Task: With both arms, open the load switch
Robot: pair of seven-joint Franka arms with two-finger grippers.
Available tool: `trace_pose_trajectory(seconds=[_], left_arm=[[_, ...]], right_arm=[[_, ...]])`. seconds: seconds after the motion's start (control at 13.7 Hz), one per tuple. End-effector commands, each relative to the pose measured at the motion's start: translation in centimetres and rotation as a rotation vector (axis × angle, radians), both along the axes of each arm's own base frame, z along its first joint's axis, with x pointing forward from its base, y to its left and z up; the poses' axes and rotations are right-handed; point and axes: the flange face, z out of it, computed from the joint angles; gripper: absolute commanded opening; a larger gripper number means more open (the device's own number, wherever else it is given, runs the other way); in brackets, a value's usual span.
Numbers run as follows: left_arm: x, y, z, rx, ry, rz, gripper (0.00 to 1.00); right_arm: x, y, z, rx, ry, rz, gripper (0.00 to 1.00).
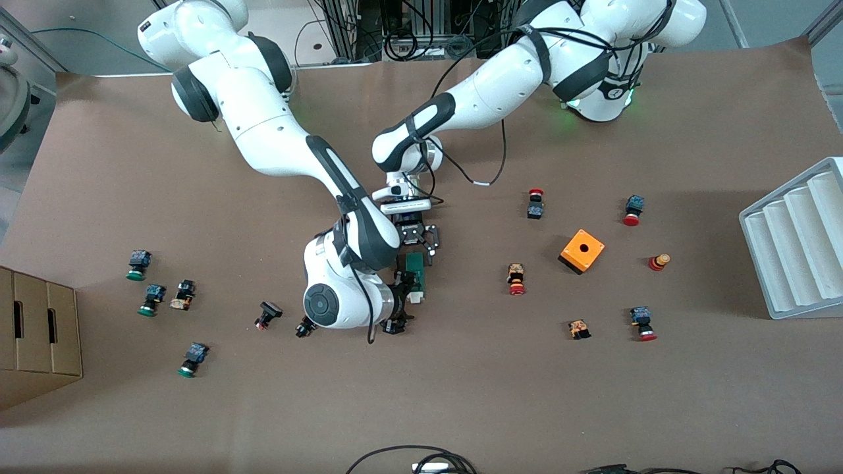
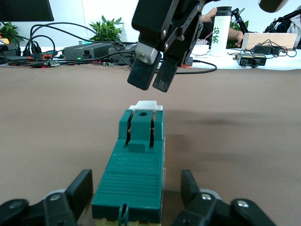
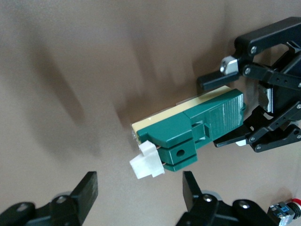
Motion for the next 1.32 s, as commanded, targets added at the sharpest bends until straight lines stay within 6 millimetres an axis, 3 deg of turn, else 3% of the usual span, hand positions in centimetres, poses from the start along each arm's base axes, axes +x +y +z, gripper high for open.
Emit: trace_pose_trajectory(seconds=[0.0,0.37,0.44,0.73,1.24], left_arm=[[0.3,-0.3,-0.1,-0.02,-0.013,0.003,0.64],[0.4,-0.4,0.1,-0.03,-0.016,0.007,0.62],[0.4,-0.4,0.1,-0.03,-0.016,0.007,0.58],[0.4,-0.4,0.1,-0.03,-0.016,0.007,0.46],[0.3,-0.4,0.0,-0.029,-0.014,0.006,0.47]], right_arm=[[0.7,0.1,0.1,0.015,-0.007,-0.024,0.74],[1.1,-0.5,-0.3,0.016,-0.005,-0.04,0.69],[1.2,-0.6,-0.2,0.025,0.001,-0.054,0.64],[1.6,-1.0,-0.2,0.048,0.014,-0.096,0.64],[0.9,0.1,-1.0,0.047,0.025,-0.112,0.63]])
